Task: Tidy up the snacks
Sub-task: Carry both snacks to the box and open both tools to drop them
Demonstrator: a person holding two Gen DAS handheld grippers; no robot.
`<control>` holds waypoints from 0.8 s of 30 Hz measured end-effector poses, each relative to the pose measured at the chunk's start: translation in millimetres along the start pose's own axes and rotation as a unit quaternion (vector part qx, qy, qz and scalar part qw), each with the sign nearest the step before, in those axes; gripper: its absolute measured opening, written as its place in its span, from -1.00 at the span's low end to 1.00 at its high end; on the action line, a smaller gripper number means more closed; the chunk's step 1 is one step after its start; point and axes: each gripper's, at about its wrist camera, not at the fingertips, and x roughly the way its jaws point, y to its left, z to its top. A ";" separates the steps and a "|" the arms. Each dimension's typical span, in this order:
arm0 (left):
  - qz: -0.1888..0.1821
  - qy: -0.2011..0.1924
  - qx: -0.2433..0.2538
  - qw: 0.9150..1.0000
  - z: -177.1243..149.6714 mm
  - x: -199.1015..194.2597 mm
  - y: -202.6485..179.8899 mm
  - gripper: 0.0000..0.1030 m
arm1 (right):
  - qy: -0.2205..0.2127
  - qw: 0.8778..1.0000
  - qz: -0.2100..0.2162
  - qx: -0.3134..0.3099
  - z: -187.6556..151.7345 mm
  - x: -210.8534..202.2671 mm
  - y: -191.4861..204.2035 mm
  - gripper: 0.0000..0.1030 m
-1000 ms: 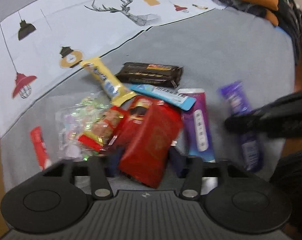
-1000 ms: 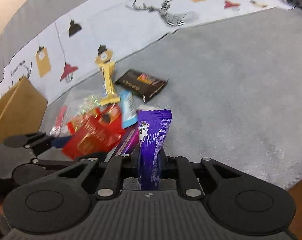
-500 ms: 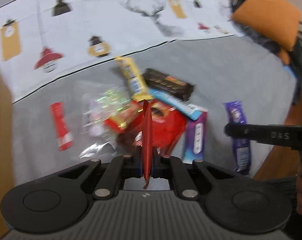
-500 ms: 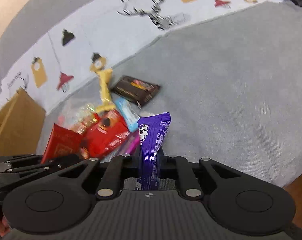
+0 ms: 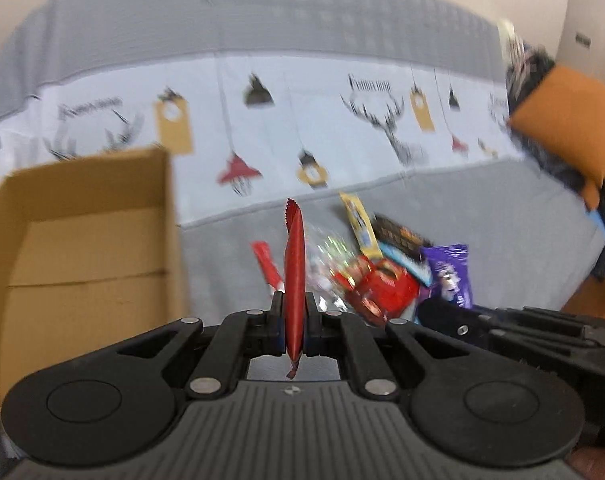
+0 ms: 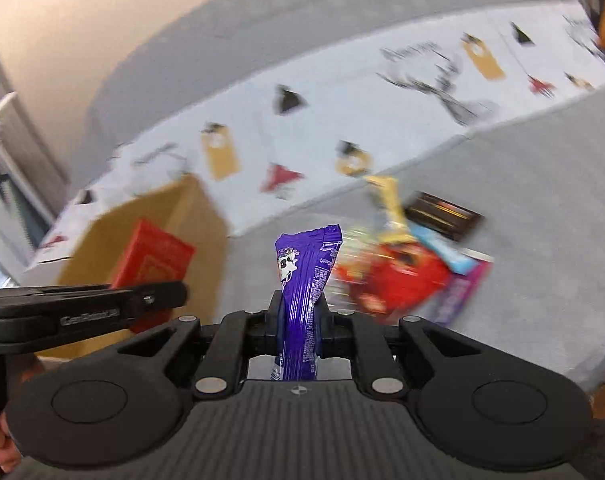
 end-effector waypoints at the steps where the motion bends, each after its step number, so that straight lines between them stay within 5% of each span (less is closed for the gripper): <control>1: 0.002 -0.010 -0.005 1.000 2.1 -12.1 7.7 -0.86 | -0.005 1.000 0.007 -0.012 4.1 -5.5 16.4 -0.73; 12: 0.032 -0.154 -0.046 0.987 24.5 -137.9 83.7 -0.86 | -0.086 0.985 0.088 -0.120 50.5 -40.9 157.5 -0.73; 24: 0.048 -0.119 -0.102 0.986 6.4 -95.9 161.1 -0.86 | -0.033 0.982 0.103 -0.153 44.4 31.7 218.4 -0.73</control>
